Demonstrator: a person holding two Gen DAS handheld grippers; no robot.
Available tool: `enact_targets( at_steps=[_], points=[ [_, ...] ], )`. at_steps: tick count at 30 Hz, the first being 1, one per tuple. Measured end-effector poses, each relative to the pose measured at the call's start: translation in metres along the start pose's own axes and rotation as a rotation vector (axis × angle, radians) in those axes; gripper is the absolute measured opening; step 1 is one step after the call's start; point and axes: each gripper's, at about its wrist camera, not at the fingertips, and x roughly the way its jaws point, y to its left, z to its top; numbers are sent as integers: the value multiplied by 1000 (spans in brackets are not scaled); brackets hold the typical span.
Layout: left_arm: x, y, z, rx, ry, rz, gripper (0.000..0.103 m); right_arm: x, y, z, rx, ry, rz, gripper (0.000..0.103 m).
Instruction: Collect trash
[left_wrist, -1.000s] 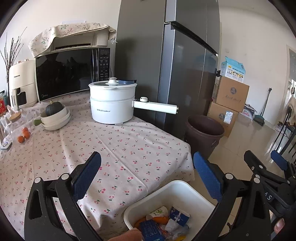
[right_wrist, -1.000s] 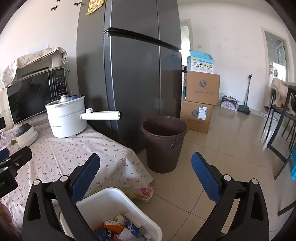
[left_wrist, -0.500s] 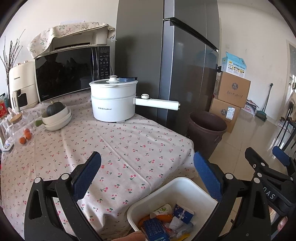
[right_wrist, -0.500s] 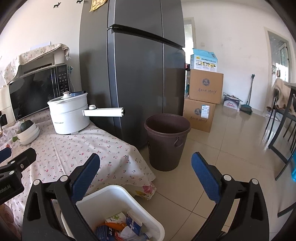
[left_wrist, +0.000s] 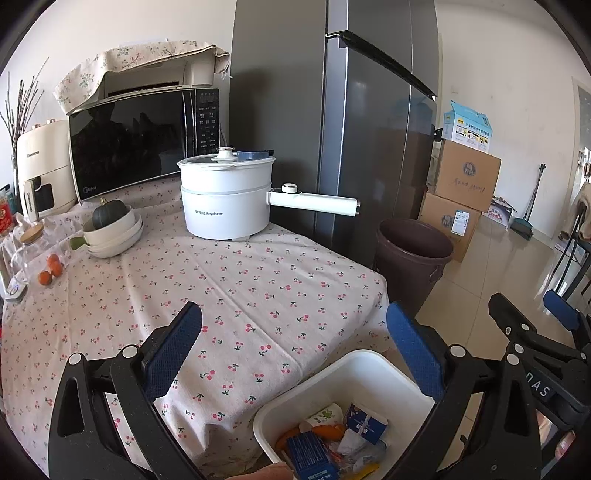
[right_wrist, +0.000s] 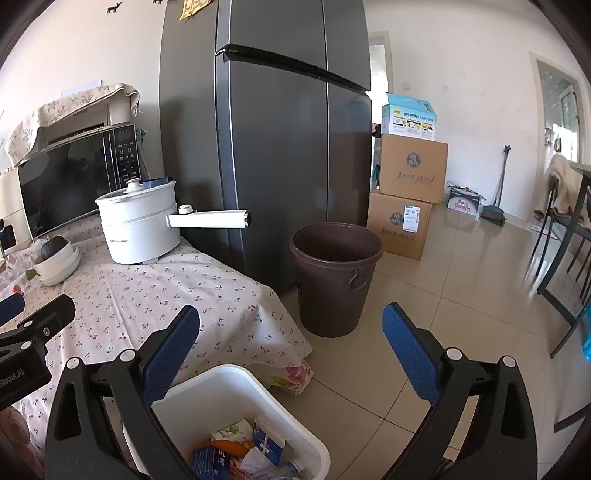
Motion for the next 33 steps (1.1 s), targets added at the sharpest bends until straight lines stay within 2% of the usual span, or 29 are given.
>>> enact_targets(
  at_steps=[21,27,30,33],
  points=[
    [2,2,-1,-3,8,-8,96,3,3,0,-5,17,9,96],
    [4,-1,-4,24,3,-12,94,3,3,-1,-6,19,8,96],
    [3,-2,-5,36,-3,-21,89,4,3,-1,-7,18,7,96],
    [3,-3,-5,43,-5,-36,76,4,3,-1,-9,16,7,96]
  ],
)
